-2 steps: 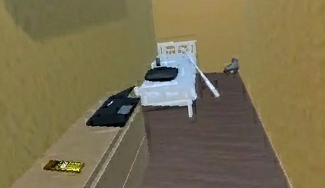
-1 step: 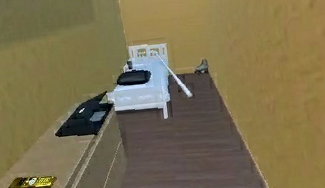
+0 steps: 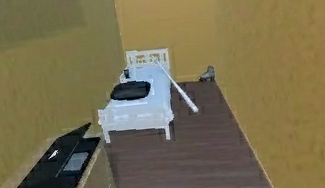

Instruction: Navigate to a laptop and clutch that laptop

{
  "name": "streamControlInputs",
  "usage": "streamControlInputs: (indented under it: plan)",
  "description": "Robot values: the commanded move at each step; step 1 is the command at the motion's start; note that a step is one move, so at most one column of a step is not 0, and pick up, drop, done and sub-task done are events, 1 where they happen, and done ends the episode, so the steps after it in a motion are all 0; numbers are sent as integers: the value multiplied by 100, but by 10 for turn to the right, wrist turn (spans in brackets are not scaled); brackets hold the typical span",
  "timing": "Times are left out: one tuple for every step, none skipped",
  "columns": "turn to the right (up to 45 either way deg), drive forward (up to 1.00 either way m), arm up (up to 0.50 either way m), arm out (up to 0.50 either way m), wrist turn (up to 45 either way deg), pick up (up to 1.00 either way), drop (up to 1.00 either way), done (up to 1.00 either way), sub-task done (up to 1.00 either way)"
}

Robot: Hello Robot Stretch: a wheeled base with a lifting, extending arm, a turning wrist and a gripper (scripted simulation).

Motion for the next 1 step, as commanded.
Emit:
streamControlInputs:
  plan:
    - [-450, 0, 0, 0, 0, 0, 0, 0, 0]
